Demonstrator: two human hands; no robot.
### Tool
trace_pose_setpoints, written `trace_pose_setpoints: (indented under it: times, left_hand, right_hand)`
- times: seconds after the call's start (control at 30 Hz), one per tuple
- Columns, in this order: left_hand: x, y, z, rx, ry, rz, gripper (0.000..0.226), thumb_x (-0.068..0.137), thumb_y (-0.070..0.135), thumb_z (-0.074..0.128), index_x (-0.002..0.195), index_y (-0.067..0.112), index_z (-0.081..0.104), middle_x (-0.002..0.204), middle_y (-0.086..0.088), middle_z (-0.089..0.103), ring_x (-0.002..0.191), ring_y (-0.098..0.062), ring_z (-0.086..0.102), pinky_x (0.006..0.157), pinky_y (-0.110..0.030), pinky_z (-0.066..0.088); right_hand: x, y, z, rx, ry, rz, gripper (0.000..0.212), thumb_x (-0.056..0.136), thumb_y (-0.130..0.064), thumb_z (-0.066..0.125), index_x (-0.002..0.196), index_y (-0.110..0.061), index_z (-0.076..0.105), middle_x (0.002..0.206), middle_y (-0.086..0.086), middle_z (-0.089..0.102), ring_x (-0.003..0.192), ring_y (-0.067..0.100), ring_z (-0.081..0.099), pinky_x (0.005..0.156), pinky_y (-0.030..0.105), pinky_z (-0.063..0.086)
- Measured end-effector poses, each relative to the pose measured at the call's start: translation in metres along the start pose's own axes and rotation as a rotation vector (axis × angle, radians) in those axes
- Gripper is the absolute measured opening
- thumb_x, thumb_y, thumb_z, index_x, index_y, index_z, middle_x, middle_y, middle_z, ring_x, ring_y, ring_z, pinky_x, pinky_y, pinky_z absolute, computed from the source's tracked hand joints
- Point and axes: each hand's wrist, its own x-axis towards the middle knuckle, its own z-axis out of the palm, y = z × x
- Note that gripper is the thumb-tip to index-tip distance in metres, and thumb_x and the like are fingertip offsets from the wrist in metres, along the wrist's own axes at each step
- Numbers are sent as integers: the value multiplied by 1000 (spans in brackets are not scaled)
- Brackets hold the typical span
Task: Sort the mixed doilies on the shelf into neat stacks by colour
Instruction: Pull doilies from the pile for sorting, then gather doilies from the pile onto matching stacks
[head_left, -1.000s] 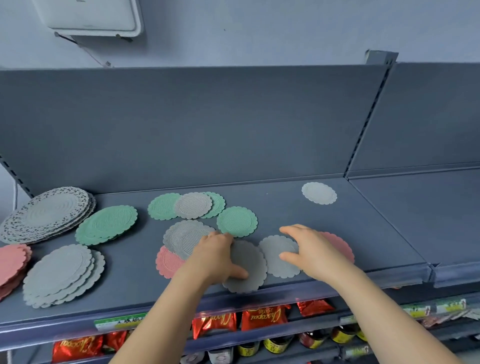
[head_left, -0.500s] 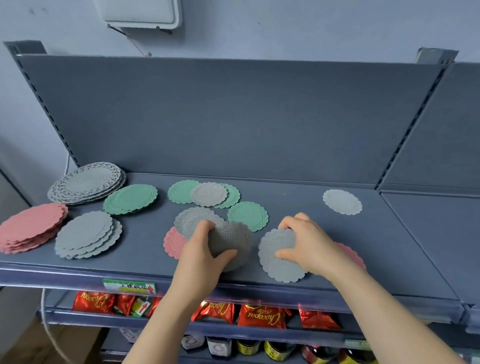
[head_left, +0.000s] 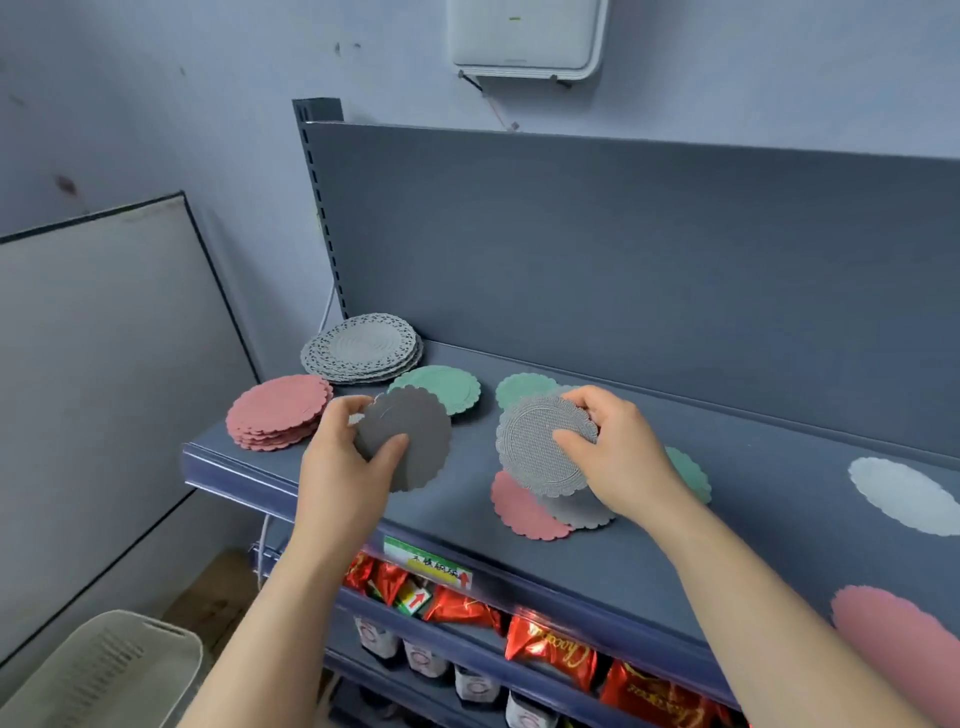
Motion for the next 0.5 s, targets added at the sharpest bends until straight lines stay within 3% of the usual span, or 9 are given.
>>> trace_pose_setpoints:
  times: [0.2, 0.3, 0.4, 0.5]
  left_hand:
    - [70, -47, -33, 105, -77, -104, 36, 80, 21, 73, 112, 13, 58, 99, -4, 66, 85, -23, 64, 75, -36, 54]
    - [87, -65, -36, 249, -176, -81, 44, 79, 26, 74, 118, 16, 58, 95, -4, 64, 83, -23, 59, 73, -31, 49]
    - [90, -75, -39, 506, -215, 58, 51, 78, 45, 71, 121, 22, 58, 97, 1, 60, 86, -22, 59, 68, -29, 45]
    - [97, -84, -43, 518, -258, 117, 55, 79, 52, 66, 124, 22, 57, 101, 1, 55, 86, -21, 57, 65, -29, 41]
  right_hand:
    - [35, -41, 54, 7, -35, -14, 18, 87, -10, 59, 102, -19, 61, 98, -4, 68, 93, 17, 63, 81, 35, 51]
    - [48, -56, 76, 17, -29, -3, 18, 87, -9, 59, 102, -18, 62, 97, -3, 69, 92, 18, 64, 83, 38, 52]
    - [56, -70, 95, 27, -25, 22, 18, 86, -7, 60, 102, -17, 62, 96, -3, 69, 90, 18, 65, 83, 36, 52]
    - [61, -79, 112, 16, -6, 35, 18, 86, -7, 61, 101, -17, 62, 95, -5, 68, 86, 16, 63, 77, 29, 49]
